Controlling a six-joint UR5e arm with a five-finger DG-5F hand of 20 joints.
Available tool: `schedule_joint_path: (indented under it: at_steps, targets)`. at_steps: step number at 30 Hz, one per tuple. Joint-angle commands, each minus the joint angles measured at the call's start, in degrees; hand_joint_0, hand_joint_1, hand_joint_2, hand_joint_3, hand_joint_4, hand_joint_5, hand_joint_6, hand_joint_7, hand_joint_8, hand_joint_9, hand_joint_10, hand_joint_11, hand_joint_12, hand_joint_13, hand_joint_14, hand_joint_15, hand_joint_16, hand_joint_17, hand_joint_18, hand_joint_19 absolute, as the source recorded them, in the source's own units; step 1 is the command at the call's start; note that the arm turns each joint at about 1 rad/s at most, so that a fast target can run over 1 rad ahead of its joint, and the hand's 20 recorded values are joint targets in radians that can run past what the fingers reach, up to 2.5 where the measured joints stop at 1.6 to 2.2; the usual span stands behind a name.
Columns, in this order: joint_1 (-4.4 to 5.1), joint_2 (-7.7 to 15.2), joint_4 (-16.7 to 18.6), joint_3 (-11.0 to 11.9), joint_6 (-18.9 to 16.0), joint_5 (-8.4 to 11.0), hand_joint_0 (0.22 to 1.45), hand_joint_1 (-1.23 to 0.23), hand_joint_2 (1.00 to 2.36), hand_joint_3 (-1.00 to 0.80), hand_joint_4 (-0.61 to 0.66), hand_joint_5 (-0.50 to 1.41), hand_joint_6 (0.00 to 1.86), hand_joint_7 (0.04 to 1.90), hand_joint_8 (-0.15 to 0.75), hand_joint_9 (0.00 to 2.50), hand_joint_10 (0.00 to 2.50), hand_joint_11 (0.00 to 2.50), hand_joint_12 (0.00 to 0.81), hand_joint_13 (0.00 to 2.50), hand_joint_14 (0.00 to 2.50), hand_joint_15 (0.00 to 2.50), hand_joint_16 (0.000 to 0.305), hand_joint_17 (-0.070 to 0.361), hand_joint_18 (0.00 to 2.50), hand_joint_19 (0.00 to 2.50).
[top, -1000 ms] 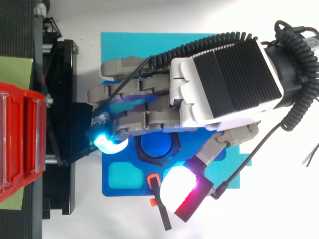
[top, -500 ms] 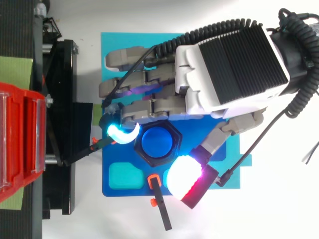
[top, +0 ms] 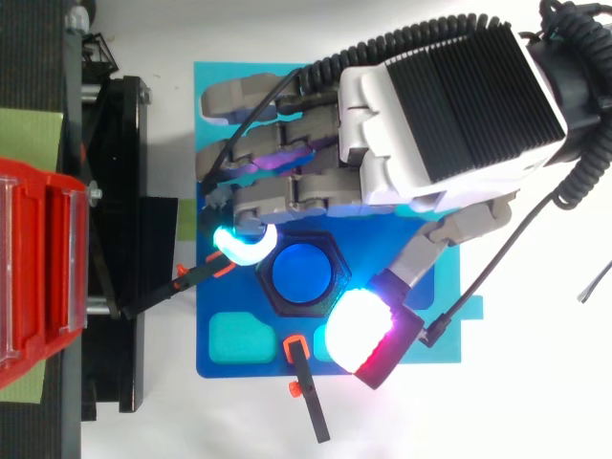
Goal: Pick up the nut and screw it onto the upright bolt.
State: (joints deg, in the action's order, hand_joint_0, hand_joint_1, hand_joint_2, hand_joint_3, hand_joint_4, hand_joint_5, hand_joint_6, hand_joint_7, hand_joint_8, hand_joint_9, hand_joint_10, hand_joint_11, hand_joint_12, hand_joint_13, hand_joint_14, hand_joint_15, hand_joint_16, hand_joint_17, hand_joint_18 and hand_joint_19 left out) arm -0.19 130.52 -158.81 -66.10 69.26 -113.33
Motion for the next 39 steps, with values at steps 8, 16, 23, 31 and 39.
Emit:
schedule_joint_path:
  at_steps: [8,16,23,31,39]
  targets:
    - [-0.43,0.0,-0.1,0.09,0.0,-0.4,0.53,-0.28,1.0,-0.5,0.16,0.01,0.59,1.31,0.31,1.08,0.0,0.0,0.224,0.63,0.0,0.0,0.018,0.041,0.24,0.0]
    - [-1.13,0.0,-0.27,0.09,0.0,-1.28,0.54,-0.24,1.0,-0.5,0.06,0.04,0.63,1.21,0.305,1.42,0.0,0.07,0.174,0.86,0.0,0.0,0.011,0.024,0.5,0.0]
    - [-2.54,0.0,-2.56,2.38,0.53,-3.39,0.55,-0.29,1.0,-0.5,0.0,0.05,0.69,1.06,0.317,1.62,0.0,0.05,0.126,1.15,0.0,0.01,0.002,0.004,0.8,0.0]
    - [-3.42,0.0,-9.24,7.21,2.2,-4.18,0.54,-0.31,1.0,-0.5,-0.02,0.06,0.7,1.03,0.314,1.77,0.01,0.16,0.131,1.31,0.0,0.05,0.001,-0.001,0.93,0.0]
    - [-2.89,0.0,-20.93,15.74,6.42,-2.42,0.54,-0.25,1.0,-0.5,0.13,0.03,0.5,1.43,0.377,1.58,0.01,0.19,0.182,1.21,0.0,0.06,0.006,0.013,0.72,0.0]
